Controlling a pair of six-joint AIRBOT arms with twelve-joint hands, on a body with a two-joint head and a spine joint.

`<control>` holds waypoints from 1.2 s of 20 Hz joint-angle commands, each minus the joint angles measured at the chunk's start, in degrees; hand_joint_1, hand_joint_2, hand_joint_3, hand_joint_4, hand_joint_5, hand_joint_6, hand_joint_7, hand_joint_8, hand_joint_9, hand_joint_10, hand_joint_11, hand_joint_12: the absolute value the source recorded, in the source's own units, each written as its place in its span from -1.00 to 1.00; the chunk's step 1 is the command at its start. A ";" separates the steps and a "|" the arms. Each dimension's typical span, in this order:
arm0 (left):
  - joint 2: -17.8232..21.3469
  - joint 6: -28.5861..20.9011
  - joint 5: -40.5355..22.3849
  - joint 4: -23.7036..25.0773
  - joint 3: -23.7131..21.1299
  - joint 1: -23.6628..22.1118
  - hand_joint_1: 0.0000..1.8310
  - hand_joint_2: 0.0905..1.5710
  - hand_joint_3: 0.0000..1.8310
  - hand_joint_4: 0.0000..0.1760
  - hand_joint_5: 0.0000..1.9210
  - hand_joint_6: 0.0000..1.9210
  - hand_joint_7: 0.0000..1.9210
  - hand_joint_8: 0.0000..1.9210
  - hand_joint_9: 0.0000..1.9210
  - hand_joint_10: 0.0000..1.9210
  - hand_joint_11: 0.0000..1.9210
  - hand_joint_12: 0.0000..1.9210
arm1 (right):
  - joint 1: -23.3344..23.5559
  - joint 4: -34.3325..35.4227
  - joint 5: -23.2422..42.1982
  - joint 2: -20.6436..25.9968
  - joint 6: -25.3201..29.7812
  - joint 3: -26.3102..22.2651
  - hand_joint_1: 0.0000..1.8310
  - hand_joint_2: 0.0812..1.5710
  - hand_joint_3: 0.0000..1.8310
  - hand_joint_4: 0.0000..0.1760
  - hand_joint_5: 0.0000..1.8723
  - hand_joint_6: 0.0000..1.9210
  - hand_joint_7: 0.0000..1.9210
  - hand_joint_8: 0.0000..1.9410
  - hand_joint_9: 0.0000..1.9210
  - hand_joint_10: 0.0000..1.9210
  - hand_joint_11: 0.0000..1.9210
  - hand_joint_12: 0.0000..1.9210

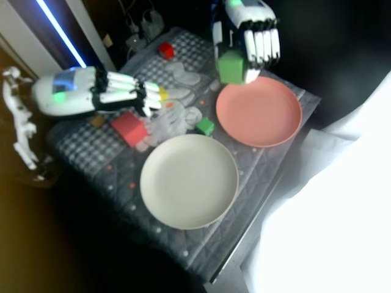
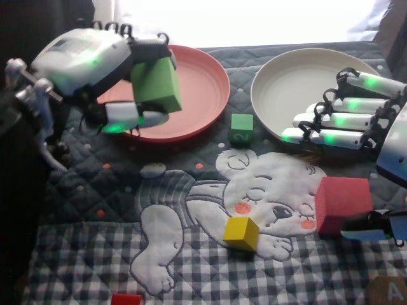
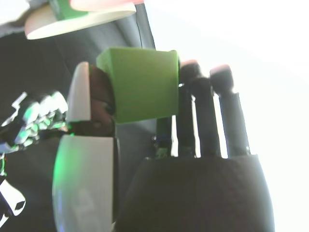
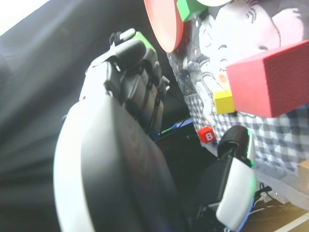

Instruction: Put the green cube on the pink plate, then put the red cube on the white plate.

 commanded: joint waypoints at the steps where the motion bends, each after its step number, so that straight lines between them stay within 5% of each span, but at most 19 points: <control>1: -0.71 -0.12 -3.82 0.00 0.91 -1.29 0.29 0.52 -1.00 -1.00 -0.27 0.37 -0.07 0.33 -0.20 0.37 -0.39 0.83 | 0.73 1.12 -6.94 -0.13 -0.05 0.16 -0.04 -0.34 -0.18 -1.00 -0.70 -0.52 -0.50 -0.88 -0.89 0.13 -1.00 0.78; 3: -2.76 -0.12 -0.57 -0.29 3.44 -2.70 0.30 0.50 -1.00 -1.00 -0.23 0.34 -0.05 0.28 -0.16 0.28 -0.36 0.75 | 0.72 1.12 -6.94 -0.17 -0.06 0.21 -0.08 -0.50 0.06 -1.00 -0.89 -0.03 -0.73 -0.28 -0.94 0.28 -1.00 0.84; 5: -4.04 -0.12 1.59 -1.44 5.17 -3.30 0.29 0.49 -1.00 -1.00 -0.21 0.35 -0.06 0.24 -0.15 0.22 -0.34 0.69 | 0.72 1.12 -6.94 -0.20 -0.06 0.22 -0.08 -0.52 0.11 -1.00 -0.91 0.06 -0.81 -0.03 -0.93 0.34 -1.00 0.86; 9: -6.34 -0.12 5.65 -3.92 8.52 -3.49 0.26 0.54 -1.00 -1.00 -0.24 0.37 -0.14 0.41 -0.26 0.38 -0.46 0.86 | 0.74 1.12 -6.94 -0.50 -0.06 0.42 -0.08 -0.51 0.09 -1.00 -0.92 0.03 -0.85 -0.05 -0.98 0.30 -1.00 0.82; 11: -6.75 -0.12 6.56 -4.95 9.10 -3.49 0.25 0.54 -1.00 -0.75 -0.22 0.37 -0.17 0.41 -0.31 0.38 -0.53 0.86 | 0.74 1.12 -6.94 -0.48 -0.06 0.41 -0.07 -0.49 0.06 -1.00 -0.94 0.01 -0.86 -0.07 -1.00 0.29 -1.00 0.81; 12: -6.82 -0.12 6.85 -5.94 9.12 -3.49 0.25 0.56 -1.00 -1.00 -0.26 0.36 -0.19 0.50 -0.38 0.44 -0.55 0.91 | 0.74 1.12 -6.94 -0.51 -0.06 0.41 -0.07 -0.47 0.05 -1.00 -0.93 0.04 -0.86 -0.04 -1.00 0.31 -1.00 0.84; 14: -6.88 -0.12 7.01 -6.52 9.18 -3.48 -0.11 0.37 -1.00 -0.44 -0.49 -0.24 -0.54 0.11 -0.75 0.44 -0.95 0.98 | 0.74 1.12 -6.94 -0.51 -0.06 0.42 -0.07 -0.47 0.04 -1.00 -0.95 0.07 -0.88 0.00 -1.00 0.32 -1.00 0.84; 15: -6.88 -0.12 7.02 -6.71 9.23 -3.49 -0.17 0.31 -1.00 0.11 -0.52 -0.43 -0.64 0.11 -0.88 0.53 -0.99 1.00 | 0.74 1.12 -6.94 -0.50 -0.06 0.46 -0.07 -0.47 0.04 -1.00 -0.96 0.06 -0.88 -0.01 -1.00 0.30 -1.00 0.82; 17: -6.88 -0.12 6.88 -7.13 9.27 -3.49 -0.28 0.19 -1.00 0.57 -0.69 -0.81 -0.82 -0.35 -1.00 -0.12 -1.00 0.59 | 0.74 1.12 -6.94 -0.50 -0.06 0.52 -0.06 -0.49 0.05 -1.00 -0.95 0.04 -0.87 -0.03 -1.00 0.30 -1.00 0.83; 18: -6.87 -0.12 6.68 -7.31 9.23 -3.48 -0.31 0.17 -1.00 0.91 -0.76 -0.94 -0.81 -0.57 -1.00 -0.41 -1.00 0.14 | 0.74 1.12 -6.94 -0.50 -0.06 0.52 -0.05 -0.48 0.05 -1.00 -0.95 0.05 -0.87 -0.01 -1.00 0.32 -1.00 0.85; 19: -6.80 -0.12 6.37 -7.38 9.10 -3.42 -0.32 0.12 -1.00 0.98 -0.83 -0.98 -0.86 -0.86 -1.00 -0.88 -1.00 -0.77 | 0.74 1.12 -6.94 -0.50 -0.06 0.52 -0.02 -0.49 0.04 -1.00 -0.95 0.06 -0.88 -0.01 -1.00 0.29 -1.00 0.82; 20: -6.66 -0.12 6.02 -7.40 8.87 -3.33 -0.34 0.09 -1.00 1.00 -0.86 -1.00 -0.90 -0.96 -1.00 -0.98 -1.00 -0.96 | 0.74 1.12 -6.94 -0.50 -0.06 0.52 -0.03 -0.49 0.05 -1.00 -0.96 0.05 -0.88 -0.02 -1.00 0.29 -1.00 0.81; 23: -4.70 -0.12 1.43 -7.90 5.85 -1.81 -0.40 0.07 -1.00 1.00 -0.95 -1.00 -1.00 -1.00 -1.00 -1.00 -1.00 -1.00 | 0.74 1.12 -6.93 -0.48 -0.06 0.61 -0.03 -0.54 0.05 -1.00 -0.93 0.02 -0.85 -0.09 -0.99 0.26 -1.00 0.80; 24: -3.19 -0.12 -2.01 -7.96 3.55 -0.78 -0.43 0.12 -1.00 1.00 -0.97 -0.98 -0.91 -0.98 -0.93 -0.89 -1.00 -0.43 | 0.73 1.12 -6.93 -0.48 -0.06 0.70 -0.02 -0.60 0.07 -1.00 -0.93 -0.01 -0.85 -0.11 -1.00 0.25 -1.00 0.76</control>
